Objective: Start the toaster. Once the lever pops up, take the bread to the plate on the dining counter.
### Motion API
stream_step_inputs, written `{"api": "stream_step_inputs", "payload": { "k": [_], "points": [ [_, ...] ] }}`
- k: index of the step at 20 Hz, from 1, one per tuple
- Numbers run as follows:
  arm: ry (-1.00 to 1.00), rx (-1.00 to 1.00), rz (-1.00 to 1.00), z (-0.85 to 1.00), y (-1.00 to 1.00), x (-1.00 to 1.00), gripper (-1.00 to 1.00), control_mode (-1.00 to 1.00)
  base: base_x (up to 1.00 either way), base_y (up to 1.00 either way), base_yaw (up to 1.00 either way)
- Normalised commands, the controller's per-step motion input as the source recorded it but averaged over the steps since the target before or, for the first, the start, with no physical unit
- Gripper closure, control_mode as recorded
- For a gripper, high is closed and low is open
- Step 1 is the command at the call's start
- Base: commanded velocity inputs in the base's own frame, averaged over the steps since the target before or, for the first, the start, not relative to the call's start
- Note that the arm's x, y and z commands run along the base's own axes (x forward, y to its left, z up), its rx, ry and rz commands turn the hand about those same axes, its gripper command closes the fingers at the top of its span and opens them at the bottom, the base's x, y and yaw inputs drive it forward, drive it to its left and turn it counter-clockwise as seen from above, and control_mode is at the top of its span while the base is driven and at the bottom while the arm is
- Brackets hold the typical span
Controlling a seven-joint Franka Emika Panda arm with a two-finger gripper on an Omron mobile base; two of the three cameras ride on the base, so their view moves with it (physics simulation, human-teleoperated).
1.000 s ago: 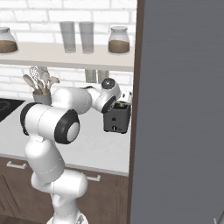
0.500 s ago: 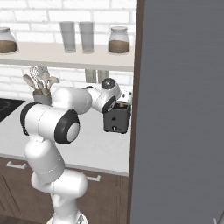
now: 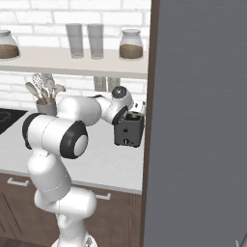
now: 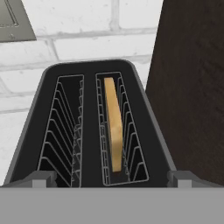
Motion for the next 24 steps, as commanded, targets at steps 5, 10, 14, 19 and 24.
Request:
{"api": "stream_step_inputs", "payload": {
  "k": [5,10,14,19,24],
  "points": [
    [0.0,0.0,0.0,0.0,0.0,0.0,-1.0,-1.0,0.0,0.0,0.0],
    [0.0,0.0,0.0,0.0,0.0,0.0,-1.0,-1.0,0.0,0.0,0.0],
    [0.0,0.0,0.0,0.0,0.0,0.0,-1.0,-1.0,0.0,0.0,0.0],
    [0.0,0.0,0.0,0.0,0.0,0.0,-1.0,-1.0,0.0,0.0,0.0],
    [0.0,0.0,0.0,0.0,0.0,0.0,-1.0,-1.0,0.0,0.0,0.0]
  ]
}}
